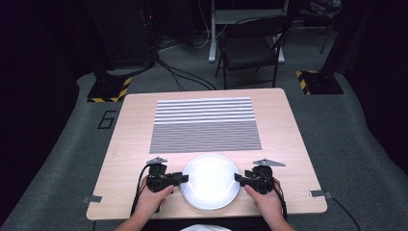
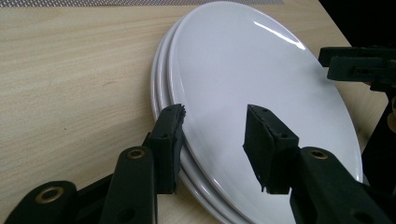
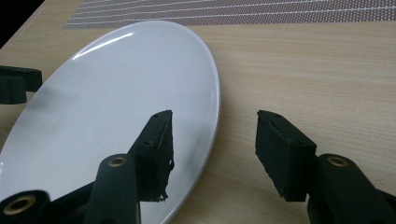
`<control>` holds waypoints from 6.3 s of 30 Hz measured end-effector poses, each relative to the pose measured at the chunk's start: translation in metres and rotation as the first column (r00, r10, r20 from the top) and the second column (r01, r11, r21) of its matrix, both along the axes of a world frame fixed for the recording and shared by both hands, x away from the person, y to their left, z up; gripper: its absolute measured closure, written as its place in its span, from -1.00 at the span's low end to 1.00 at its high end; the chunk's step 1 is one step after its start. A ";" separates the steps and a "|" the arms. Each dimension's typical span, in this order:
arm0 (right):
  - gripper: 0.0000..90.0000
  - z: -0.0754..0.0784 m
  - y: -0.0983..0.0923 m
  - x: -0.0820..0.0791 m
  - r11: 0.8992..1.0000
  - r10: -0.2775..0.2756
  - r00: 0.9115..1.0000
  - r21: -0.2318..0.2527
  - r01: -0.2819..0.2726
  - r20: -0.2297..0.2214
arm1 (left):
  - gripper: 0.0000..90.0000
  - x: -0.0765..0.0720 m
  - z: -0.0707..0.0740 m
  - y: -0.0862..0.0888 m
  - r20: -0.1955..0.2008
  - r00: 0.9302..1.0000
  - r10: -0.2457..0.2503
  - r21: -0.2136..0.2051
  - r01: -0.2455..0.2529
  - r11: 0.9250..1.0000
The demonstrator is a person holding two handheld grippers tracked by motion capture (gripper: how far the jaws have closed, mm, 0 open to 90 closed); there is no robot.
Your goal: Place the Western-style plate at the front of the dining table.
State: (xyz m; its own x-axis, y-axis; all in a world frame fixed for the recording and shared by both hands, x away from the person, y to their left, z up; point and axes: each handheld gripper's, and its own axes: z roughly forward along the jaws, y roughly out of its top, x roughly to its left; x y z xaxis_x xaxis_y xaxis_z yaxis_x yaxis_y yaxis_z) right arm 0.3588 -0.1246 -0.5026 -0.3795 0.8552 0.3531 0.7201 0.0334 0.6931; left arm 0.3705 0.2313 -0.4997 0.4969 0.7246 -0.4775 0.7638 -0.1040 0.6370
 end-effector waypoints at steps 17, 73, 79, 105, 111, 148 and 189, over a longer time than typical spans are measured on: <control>0.08 -0.001 0.004 -0.001 0.999 0.023 0.999 0.046 -0.021 -0.038 | 0.27 0.001 -0.001 -0.005 -0.009 1.000 -0.014 -0.014 0.014 1.000; 0.07 0.017 -0.025 -0.007 0.996 -0.062 0.997 0.064 0.065 -0.041 | 0.26 0.009 -0.012 -0.035 -0.012 0.999 -0.040 -0.009 0.040 0.999; 0.08 0.013 -0.020 -0.021 0.999 -0.038 0.998 0.027 0.040 -0.054 | 0.27 0.007 -0.013 -0.035 -0.005 0.999 -0.039 -0.009 0.039 0.999; 0.34 0.005 -0.017 -0.035 0.999 -0.020 0.995 0.043 0.025 -0.098 | 0.27 0.004 -0.013 -0.041 0.004 0.999 -0.041 -0.006 0.041 0.999; 0.36 0.005 -0.019 -0.034 0.998 -0.030 0.995 0.044 0.034 -0.098 | 0.27 0.005 -0.013 -0.043 0.008 0.999 -0.045 -0.006 0.045 0.999; 0.37 0.008 -0.023 -0.011 0.996 -0.081 0.995 0.022 0.083 -0.061 | 0.35 0.015 -0.008 -0.046 0.002 1.000 0.003 -0.072 -0.003 0.997; 0.42 0.005 -0.029 -0.011 0.996 -0.086 0.996 0.009 0.087 -0.035 | 0.14 0.019 -0.017 -0.054 -0.077 0.997 -0.021 -0.125 0.011 0.992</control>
